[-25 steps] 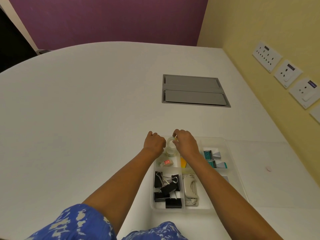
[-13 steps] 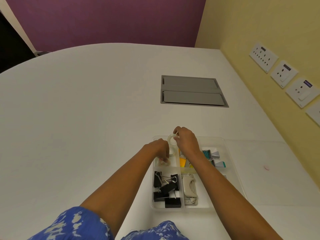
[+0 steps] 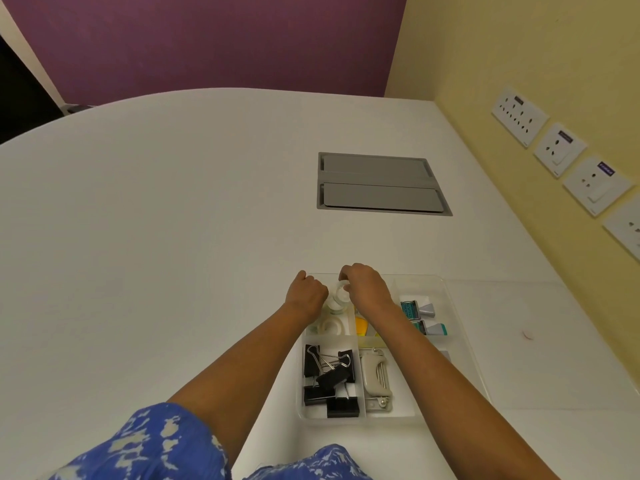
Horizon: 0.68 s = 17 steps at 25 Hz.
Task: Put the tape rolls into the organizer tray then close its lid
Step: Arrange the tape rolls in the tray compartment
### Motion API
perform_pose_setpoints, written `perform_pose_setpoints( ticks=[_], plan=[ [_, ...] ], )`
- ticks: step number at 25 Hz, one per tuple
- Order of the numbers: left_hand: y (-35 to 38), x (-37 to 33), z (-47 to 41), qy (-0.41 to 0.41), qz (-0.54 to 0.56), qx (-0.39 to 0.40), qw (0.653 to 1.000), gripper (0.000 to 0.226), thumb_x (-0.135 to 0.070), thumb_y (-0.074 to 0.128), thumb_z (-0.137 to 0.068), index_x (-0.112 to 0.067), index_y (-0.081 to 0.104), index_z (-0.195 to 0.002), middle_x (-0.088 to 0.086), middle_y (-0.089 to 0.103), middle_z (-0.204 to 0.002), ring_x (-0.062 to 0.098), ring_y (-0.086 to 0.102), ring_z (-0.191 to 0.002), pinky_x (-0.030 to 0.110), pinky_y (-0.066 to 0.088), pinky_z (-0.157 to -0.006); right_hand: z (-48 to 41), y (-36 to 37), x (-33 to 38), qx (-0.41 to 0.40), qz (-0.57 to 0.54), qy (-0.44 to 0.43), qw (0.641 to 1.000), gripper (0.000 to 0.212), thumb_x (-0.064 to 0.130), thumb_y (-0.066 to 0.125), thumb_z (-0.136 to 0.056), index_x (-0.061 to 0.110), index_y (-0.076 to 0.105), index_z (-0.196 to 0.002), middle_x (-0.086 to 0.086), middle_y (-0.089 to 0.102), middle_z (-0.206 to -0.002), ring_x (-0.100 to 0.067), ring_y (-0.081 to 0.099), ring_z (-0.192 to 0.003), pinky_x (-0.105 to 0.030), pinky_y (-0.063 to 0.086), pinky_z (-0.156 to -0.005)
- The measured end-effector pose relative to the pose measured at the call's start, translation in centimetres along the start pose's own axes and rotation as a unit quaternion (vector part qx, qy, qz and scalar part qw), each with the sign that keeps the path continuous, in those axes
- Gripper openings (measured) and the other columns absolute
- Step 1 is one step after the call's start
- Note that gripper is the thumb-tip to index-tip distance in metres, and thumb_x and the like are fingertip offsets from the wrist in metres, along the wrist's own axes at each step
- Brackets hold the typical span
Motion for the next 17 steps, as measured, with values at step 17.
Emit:
perform_pose_setpoints(
  ticks=[17],
  plan=[
    [-1.8,1.3,0.6,-0.027,0.089,-0.144,0.985,0.027,-0.015,0.054,-0.088,-0.018,0.067,-0.112,0.004,0.070,-0.111,0.020,0.049,-0.118,0.037,0.019,-0.111,0.4,0.6,-0.1,0.010,0.035,0.007,0.999,0.032,-0.002,0.048,-0.094,0.008,0.059,-0.122,-0.013,0.060,-0.121,-0.028,0.057,-0.112,-0.034,0.048,-0.082]
  ],
)
Point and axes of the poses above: each hand's wrist, its own z-axis away from the middle knuckle, its own y-axis out of the palm, x = y × z, the point moved 10 cm from there along -z, towards the middle knuckle
